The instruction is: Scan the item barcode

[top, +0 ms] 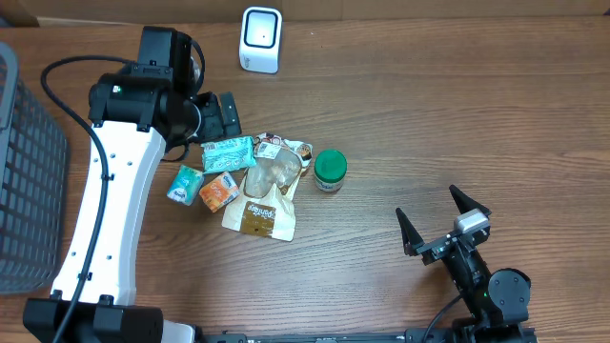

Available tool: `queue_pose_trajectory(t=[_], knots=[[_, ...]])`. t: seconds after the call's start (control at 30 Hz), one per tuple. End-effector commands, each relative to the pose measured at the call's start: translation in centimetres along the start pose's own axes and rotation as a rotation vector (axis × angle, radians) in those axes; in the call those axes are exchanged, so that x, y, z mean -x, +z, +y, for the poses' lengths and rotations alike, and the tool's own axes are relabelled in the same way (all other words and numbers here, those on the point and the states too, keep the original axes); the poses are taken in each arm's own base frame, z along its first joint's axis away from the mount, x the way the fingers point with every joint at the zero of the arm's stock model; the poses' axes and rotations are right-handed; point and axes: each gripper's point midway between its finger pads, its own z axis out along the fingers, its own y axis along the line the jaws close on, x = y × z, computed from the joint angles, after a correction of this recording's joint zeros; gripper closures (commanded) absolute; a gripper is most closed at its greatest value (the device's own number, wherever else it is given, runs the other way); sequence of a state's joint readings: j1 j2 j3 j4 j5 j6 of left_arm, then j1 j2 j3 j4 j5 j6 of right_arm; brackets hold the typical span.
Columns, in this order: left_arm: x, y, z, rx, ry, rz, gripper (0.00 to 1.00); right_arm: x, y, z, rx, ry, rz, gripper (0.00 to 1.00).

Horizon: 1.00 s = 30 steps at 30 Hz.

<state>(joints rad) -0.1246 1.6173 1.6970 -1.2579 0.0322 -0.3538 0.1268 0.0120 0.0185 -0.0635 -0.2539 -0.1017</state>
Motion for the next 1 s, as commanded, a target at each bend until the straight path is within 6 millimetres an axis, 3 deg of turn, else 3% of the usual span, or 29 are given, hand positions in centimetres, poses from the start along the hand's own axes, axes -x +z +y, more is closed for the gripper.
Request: queue_pose_trajectory(t=[0.0,0.1,0.23,0.4,0.53,0.67,0.97], knots=[[1.3,-0.7,1.5,0.035,0.183,-0.057,0.00,-0.2,0.0,-0.1,-0.008,0.000,-0.004,0.00],[2.2,-0.8,3.5,0.058,0.223,-0.071,0.00,-0.2,0.0,-0.1,-0.009,0.000,-0.004,0.00],[3.4,-1.2,7.1,0.095,0.154,-0.097,0.00,-0.2,0.0,-0.1,-0.008,0.000,-0.004,0.00],[4.0,-1.7,8.8,-0.035,0.166,-0.111,0.00,-0.2,0.0,-0.1,-0.008,0.000,-0.004,0.00],[4.7,-2.1,11.7,-0.022,0.085,-0.139,0.00,-0.2,0.0,-0.1,-0.008,0.000,-0.004,0.00],[4.7,-2.2,12.9,-0.061,0.028,-0.143,0.00,-0.2,0.0,-0.1,-0.008,0.000,-0.004,0.00],[4.7,-2.2,13.6,-0.030,0.021,-0.141,0.01,-0.2,0.0,-0.1,-0.008,0.000,-0.004,0.00]])
